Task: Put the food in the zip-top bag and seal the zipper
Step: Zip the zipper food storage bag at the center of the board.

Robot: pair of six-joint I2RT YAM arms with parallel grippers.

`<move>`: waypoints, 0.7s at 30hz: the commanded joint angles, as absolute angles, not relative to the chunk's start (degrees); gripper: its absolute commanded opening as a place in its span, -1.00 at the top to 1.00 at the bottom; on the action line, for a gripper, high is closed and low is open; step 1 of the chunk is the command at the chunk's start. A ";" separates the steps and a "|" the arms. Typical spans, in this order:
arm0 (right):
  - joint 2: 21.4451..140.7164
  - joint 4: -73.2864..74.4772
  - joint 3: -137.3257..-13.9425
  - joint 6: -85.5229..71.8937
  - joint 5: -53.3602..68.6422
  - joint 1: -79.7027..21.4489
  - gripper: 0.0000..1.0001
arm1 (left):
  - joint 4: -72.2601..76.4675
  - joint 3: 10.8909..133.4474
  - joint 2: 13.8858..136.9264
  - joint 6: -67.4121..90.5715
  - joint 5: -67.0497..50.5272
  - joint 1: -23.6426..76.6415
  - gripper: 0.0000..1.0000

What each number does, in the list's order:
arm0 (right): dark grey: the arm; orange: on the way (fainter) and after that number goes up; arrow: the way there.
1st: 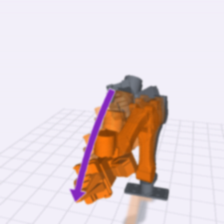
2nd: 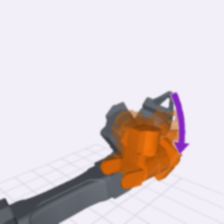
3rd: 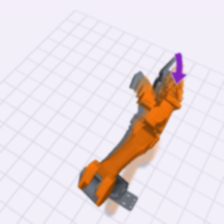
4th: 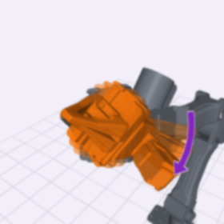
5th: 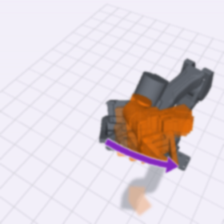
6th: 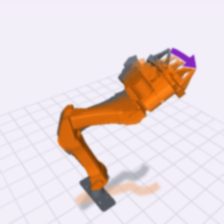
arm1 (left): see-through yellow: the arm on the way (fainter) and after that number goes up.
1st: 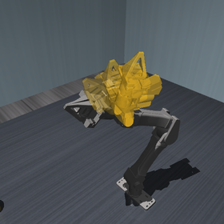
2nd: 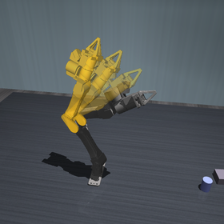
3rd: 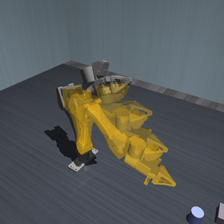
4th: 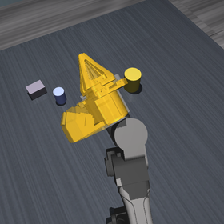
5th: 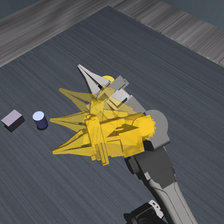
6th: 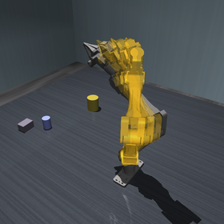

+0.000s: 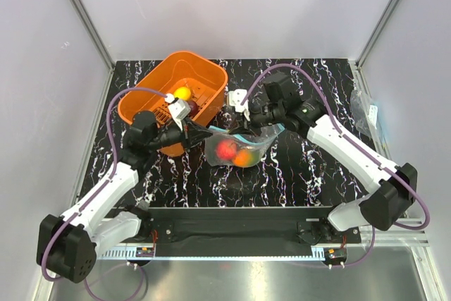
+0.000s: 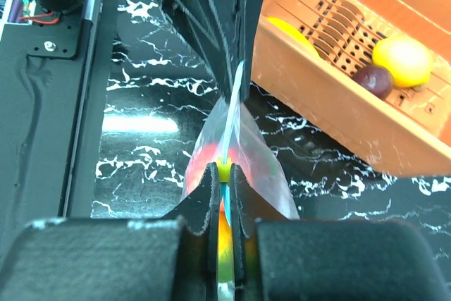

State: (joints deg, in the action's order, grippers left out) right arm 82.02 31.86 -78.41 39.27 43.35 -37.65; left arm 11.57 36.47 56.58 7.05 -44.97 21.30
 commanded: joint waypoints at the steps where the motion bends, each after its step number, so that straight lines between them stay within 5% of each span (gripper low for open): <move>1: 77.70 34.72 -77.61 40.17 42.36 -35.69 1.00 | 10.38 36.30 54.93 7.21 -37.54 18.81 1.00; 21: 66.63 35.25 -66.19 42.45 37.44 -29.27 1.00 | 3.34 31.99 46.32 13.97 -16.88 10.55 1.00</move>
State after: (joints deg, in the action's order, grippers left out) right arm 70.67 32.51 -67.70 41.15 40.38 -31.64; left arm 3.66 32.42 48.07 13.45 -28.69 13.34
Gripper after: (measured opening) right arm 0.074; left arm 0.007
